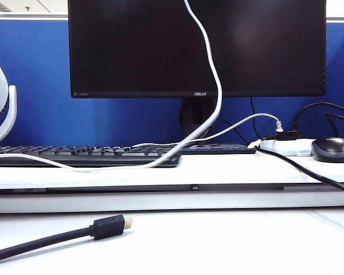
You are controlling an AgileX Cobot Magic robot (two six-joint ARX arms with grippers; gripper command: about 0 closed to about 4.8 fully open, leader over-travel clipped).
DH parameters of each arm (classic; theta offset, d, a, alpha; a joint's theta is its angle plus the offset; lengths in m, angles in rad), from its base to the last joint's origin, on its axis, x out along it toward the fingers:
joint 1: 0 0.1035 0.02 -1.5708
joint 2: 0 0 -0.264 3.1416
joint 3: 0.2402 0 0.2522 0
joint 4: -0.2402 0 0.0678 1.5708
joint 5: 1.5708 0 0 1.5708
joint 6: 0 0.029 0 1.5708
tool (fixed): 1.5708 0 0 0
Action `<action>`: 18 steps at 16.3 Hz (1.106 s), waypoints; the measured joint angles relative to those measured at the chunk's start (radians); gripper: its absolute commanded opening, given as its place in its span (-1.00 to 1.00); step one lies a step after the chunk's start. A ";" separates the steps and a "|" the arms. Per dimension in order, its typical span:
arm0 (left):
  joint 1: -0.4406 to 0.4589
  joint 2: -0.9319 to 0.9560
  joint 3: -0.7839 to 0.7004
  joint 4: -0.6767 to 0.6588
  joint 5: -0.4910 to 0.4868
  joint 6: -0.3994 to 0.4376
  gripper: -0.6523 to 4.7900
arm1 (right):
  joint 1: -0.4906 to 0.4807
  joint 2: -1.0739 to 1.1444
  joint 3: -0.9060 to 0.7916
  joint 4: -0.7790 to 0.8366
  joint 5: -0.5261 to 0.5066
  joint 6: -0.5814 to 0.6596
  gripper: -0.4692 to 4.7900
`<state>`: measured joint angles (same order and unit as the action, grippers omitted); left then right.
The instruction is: Pick up the Type-C charging cable and the charging base, insert one end of the Type-C charger into the corresponding slot on the base, and finally place the plugged-in charger back on the table.
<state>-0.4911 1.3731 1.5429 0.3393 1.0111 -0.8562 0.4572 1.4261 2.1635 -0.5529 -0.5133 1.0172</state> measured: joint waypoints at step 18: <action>-0.055 0.003 0.000 -0.259 -0.150 0.223 -0.78 | 0.033 0.039 0.000 -0.100 0.053 0.175 -0.84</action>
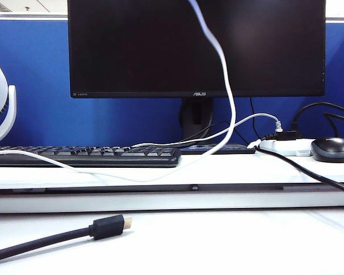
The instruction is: Pick up the Type-C charging cable and the charging base, insert one end of the Type-C charger into the corresponding slot on the base, and finally place the plugged-in charger back on the table.
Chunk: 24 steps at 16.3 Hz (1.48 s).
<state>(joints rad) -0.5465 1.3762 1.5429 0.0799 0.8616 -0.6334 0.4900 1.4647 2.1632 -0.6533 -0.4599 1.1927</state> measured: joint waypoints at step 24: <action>-0.231 -0.128 0.000 -0.272 -0.692 0.693 -0.78 | -0.007 0.202 0.000 -0.717 0.500 -0.765 -0.84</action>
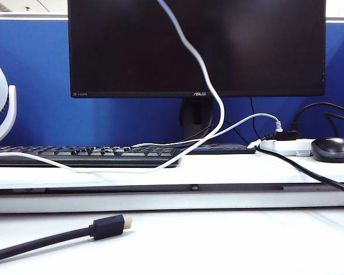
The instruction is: Pick up the Type-C charging cable and the charging base, insert one end of the Type-C charger into the corresponding slot on the base, and finally place the plugged-in charger back on the table.
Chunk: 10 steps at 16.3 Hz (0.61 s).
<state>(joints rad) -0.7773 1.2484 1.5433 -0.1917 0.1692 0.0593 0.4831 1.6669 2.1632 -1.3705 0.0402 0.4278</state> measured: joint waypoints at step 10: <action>0.060 -0.049 0.000 -0.011 0.004 -0.079 -0.78 | 0.000 0.416 -0.032 -0.016 -0.044 -0.033 -0.43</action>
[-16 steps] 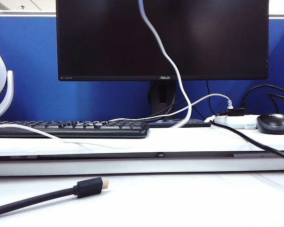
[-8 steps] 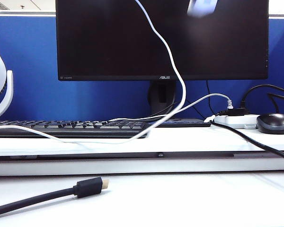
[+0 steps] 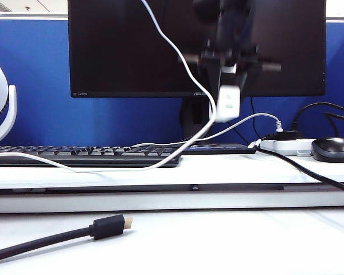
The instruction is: Pick up the Type-C charging cable and the charging base, insert one end of the Type-C charger into the corresponding slot on the base, and finally place the plugged-in charger back on the table.
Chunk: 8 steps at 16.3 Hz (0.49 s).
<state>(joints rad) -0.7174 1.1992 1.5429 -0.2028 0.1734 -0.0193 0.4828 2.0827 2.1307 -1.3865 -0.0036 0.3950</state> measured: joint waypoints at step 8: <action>0.003 -0.003 0.000 -0.028 0.000 0.000 -0.78 | -0.002 0.013 -0.065 0.000 0.003 -0.081 0.47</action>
<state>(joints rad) -0.7143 1.1957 1.5429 -0.2306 0.1738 -0.0193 0.4805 2.0960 2.0655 -1.3861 -0.0002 0.3138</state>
